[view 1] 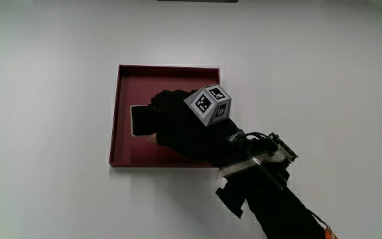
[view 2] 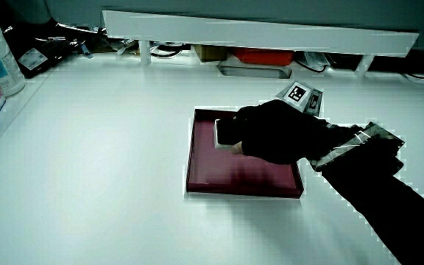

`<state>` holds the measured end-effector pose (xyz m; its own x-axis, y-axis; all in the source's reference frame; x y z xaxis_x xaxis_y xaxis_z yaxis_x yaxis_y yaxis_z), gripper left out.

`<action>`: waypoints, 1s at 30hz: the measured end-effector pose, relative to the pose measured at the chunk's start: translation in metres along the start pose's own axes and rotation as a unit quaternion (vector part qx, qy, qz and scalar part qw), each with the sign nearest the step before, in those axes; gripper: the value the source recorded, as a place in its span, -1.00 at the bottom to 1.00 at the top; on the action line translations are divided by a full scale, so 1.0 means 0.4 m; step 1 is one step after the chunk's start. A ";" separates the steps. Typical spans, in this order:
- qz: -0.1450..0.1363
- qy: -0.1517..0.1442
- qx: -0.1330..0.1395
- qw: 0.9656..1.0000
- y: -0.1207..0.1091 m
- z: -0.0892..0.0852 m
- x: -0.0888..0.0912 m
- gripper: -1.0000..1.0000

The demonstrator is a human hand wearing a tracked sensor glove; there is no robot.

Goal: Place eraser

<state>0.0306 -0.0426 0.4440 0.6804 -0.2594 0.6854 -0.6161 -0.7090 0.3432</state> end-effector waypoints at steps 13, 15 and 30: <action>-0.087 0.036 -0.015 0.995 0.044 -0.077 0.124 0.00; -0.096 0.030 -0.020 0.995 0.048 -0.088 0.131 0.00; -0.118 0.030 -0.034 0.992 0.061 -0.125 0.158 -0.03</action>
<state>0.0387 -0.0435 0.5276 0.7858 -0.0502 0.6165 -0.4686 -0.6988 0.5404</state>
